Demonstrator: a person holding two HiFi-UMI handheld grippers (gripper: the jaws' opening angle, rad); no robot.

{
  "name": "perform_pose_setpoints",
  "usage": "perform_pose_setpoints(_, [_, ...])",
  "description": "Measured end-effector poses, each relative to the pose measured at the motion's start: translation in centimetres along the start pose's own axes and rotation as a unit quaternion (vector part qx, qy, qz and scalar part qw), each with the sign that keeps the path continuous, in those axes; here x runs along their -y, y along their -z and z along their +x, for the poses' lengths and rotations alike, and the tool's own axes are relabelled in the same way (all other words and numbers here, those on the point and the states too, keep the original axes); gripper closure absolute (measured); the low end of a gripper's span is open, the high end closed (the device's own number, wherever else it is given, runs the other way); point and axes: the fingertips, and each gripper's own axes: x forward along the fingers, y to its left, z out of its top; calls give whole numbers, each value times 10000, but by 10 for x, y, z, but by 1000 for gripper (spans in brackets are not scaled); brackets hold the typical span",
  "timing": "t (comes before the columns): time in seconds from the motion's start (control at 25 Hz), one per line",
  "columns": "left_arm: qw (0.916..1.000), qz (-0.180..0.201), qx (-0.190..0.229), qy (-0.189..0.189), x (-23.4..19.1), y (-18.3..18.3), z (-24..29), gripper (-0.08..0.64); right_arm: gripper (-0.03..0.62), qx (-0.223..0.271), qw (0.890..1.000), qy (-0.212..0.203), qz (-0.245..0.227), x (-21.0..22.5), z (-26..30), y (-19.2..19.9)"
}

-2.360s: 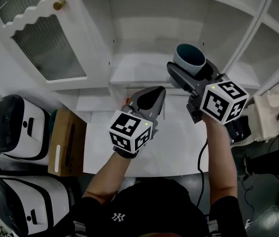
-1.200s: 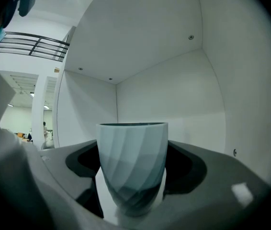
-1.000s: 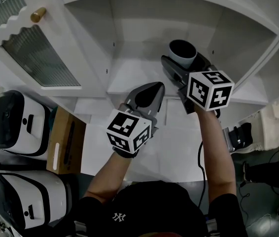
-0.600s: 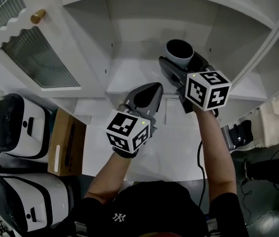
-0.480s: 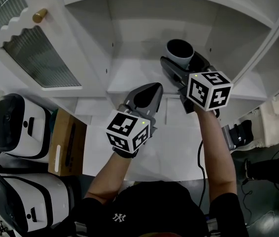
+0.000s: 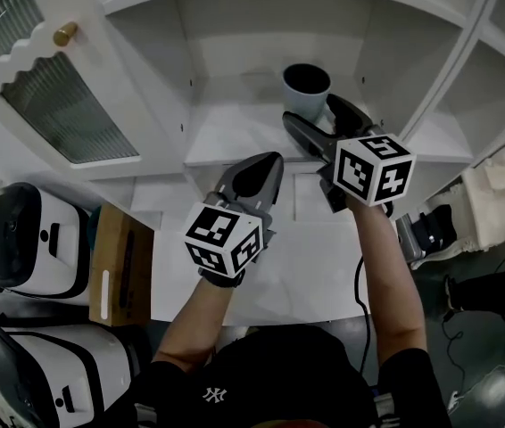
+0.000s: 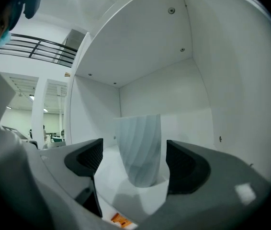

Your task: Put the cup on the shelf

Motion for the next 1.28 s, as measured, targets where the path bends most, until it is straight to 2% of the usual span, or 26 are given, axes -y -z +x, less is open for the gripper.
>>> perform_pose_setpoints(0.24, [10000, -15, -23, 70, 5, 3, -10, 560, 190, 61, 9999, 38, 84, -13, -20, 10])
perform_pose_setpoints(0.6, [9998, 4, -62, 174, 17, 7, -41, 560, 310, 207, 9995, 27, 217, -53, -48, 28])
perform_pose_setpoints(1.16, [9997, -2, -107, 221, 30, 12, -95, 560, 422, 223, 9989, 98, 406, -108, -84, 59])
perform_pose_setpoints(1.28, [9996, 6, -89, 255, 36, 11, -107, 560, 465, 265, 9987, 128, 407, -119, -96, 63])
